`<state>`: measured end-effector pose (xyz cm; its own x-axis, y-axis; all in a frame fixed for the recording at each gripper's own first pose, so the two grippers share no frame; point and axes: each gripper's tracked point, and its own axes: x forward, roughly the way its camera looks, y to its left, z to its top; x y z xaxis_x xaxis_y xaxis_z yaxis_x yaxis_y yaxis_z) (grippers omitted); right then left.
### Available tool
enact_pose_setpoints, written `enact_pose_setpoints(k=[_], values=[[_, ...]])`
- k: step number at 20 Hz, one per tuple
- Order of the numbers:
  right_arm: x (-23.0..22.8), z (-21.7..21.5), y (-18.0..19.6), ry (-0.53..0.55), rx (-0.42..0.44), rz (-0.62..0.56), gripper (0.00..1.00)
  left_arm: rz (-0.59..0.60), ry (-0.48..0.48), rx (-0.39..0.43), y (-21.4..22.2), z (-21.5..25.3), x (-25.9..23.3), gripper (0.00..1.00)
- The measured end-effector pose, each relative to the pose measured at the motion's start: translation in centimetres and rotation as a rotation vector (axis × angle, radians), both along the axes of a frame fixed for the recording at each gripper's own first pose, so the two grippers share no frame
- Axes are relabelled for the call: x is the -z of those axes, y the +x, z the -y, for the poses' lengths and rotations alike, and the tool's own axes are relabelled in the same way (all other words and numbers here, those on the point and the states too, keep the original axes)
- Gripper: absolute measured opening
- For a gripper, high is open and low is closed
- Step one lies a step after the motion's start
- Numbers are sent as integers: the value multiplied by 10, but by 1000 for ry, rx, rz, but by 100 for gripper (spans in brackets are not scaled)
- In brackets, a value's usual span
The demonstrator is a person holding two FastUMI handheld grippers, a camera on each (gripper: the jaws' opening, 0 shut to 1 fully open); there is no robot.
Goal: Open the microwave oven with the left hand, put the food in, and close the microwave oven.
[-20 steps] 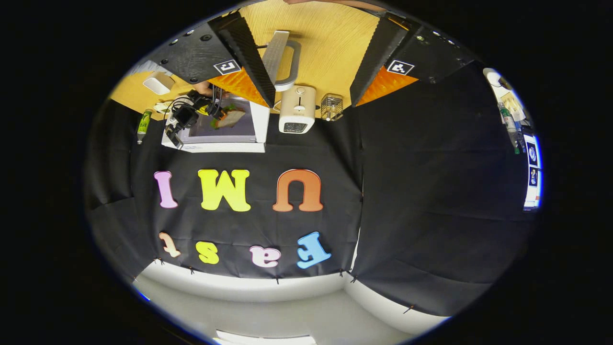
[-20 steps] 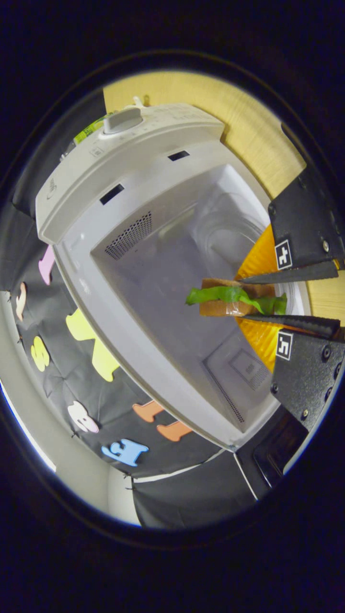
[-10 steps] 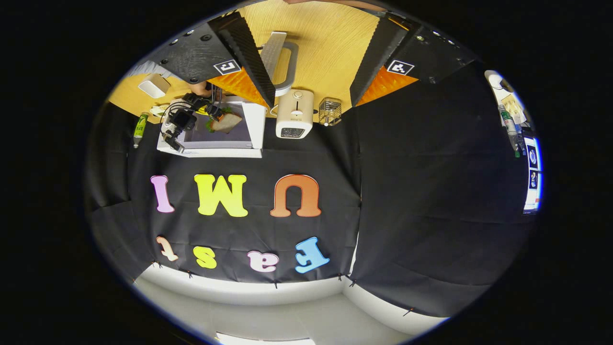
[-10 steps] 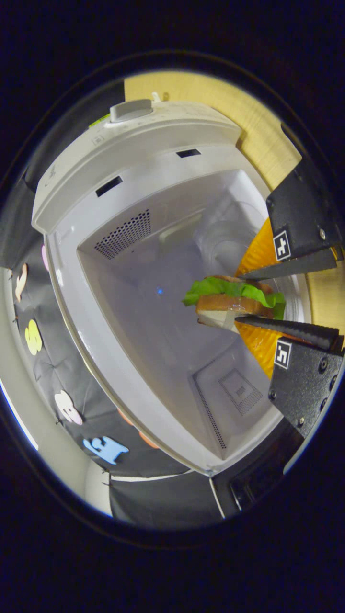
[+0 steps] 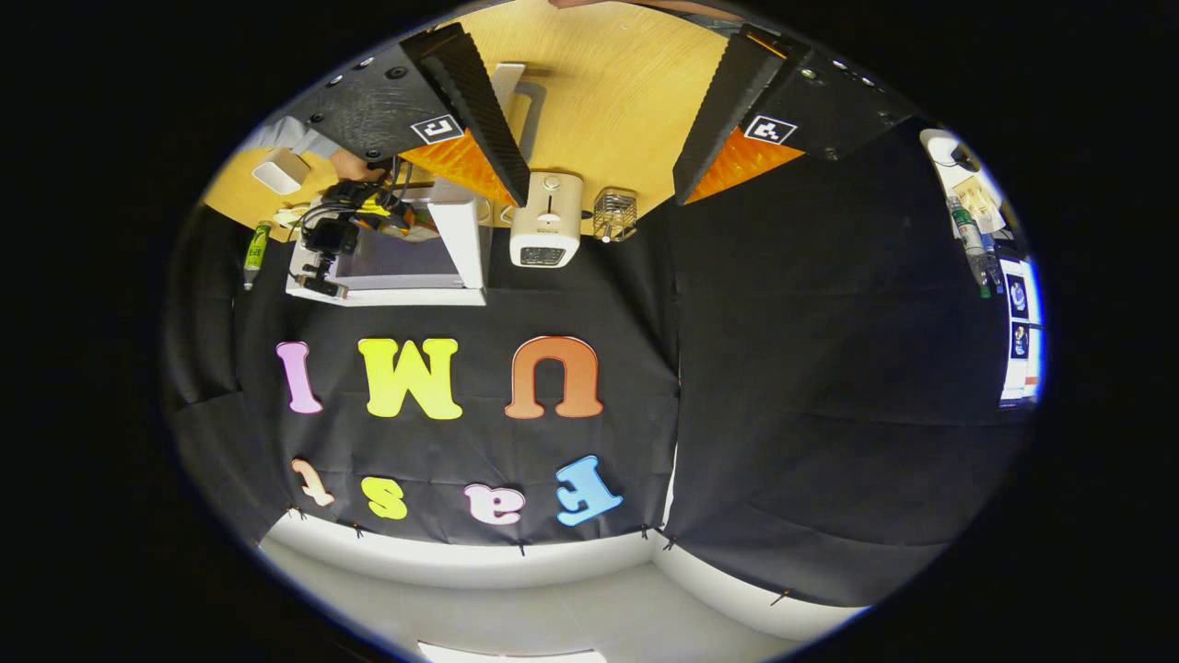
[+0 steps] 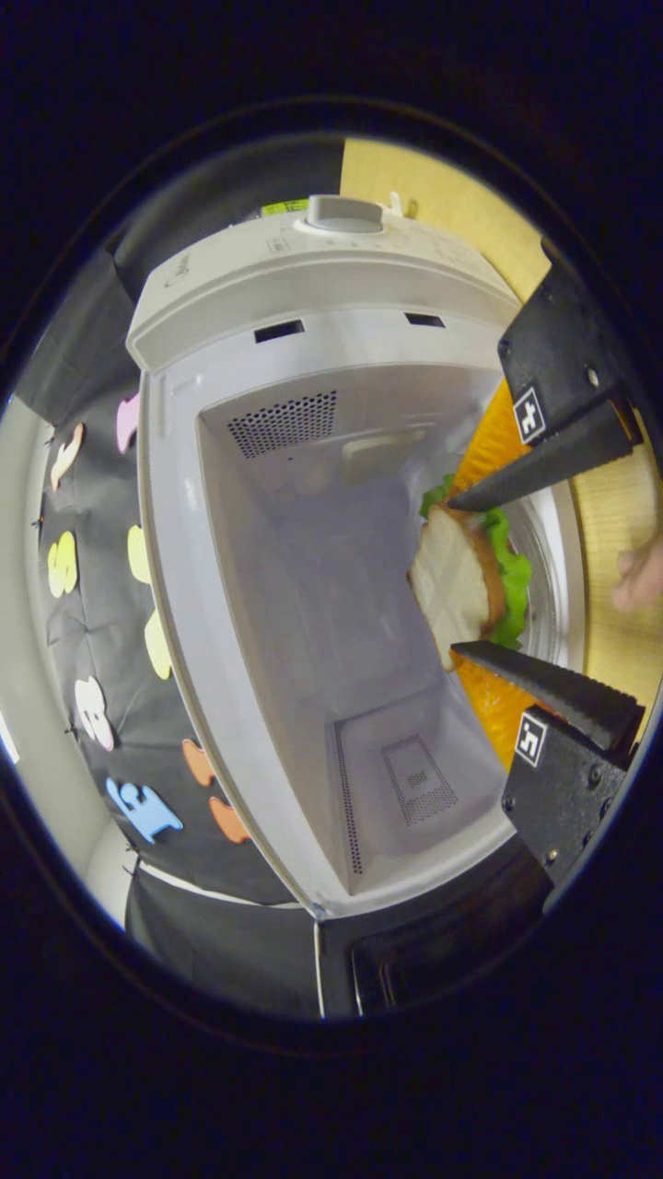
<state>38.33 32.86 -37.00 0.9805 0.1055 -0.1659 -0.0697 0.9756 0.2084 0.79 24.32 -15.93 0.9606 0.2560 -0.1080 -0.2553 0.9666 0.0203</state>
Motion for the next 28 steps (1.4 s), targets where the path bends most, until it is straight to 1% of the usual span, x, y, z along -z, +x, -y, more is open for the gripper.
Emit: enact_pose_setpoints(k=[1,2,3,4,5,7,8,10,11,12,13,14,15,16,17,18,19,20,21,23,24,25,26,28], values=[[0,-2,-7,-18,-13,0,85,-6,1,-3,1,-4,4,94],[0,-5,-15,-30,-36,-2,88,-7,3,1,3,-8,6,94],[1,-7,-25,-38,-60,-14,99,-9,5,11,6,-10,7,93],[1,-7,-36,-46,-78,-29,99,-7,12,27,9,-9,10,91],[-1,-5,-47,-41,-91,-44,99,-10,21,29,12,-12,13,78],[-14,4,-71,-29,-97,-56,99,-4,37,36,16,-18,18,70],[-25,5,-85,-27,-112,-50,99,-3,34,48,19,-17,21,71],[-49,9,-115,-49,-158,-33,99,10,20,95,25,-8,24,67],[-62,11,-131,-67,-187,-21,99,13,18,91,31,-12,27,66],[-78,15,-149,-79,-215,1,99,10,16,77,31,-17,31,43],[-95,20,-167,-92,-239,32,99,-1,6,79,34,-19,36,19],[-110,29,-184,-115,-244,54,99,-6,-1,82,37,-18,42,12],[-126,41,-200,-142,-239,83,99,-7,-7,81,45,-19,49,12],[-140,53,-215,-167,-231,104,99,-17,-18,110,45,-13,51,0],[-154,63,-229,-187,-231,117,99,-14,-10,104,50,-13,52,2],[-165,71,-243,-196,-230,122,98,-23,-6,119,47,-15,59,0],[-176,82,-256,-200,-228,117,99,-40,-7,139,47,-10,67,0],[-187,93,-269,-203,-229,120,92,-41,-1,144,49,-8,72,0],[-197,105,-281,-212,-215,119,98,-55,-5,162,50,-5,78,0],[-214,134,-301,-259,-178,127,98,-71,-18,176,47,6,83,0],[-218,150,-309,-288,-145,115,92,-67,-25,195,44,17,83,0],[-223,163,-316,-302,-119,108,91,-74,-27,213,42,26,85,0],[-229,169,-322,-299,-111,101,99,-76,-22,224,40,32,85,0],[-231,179,-334,-256,-113,71,99,-83,-5,215,40,38,85,0]])
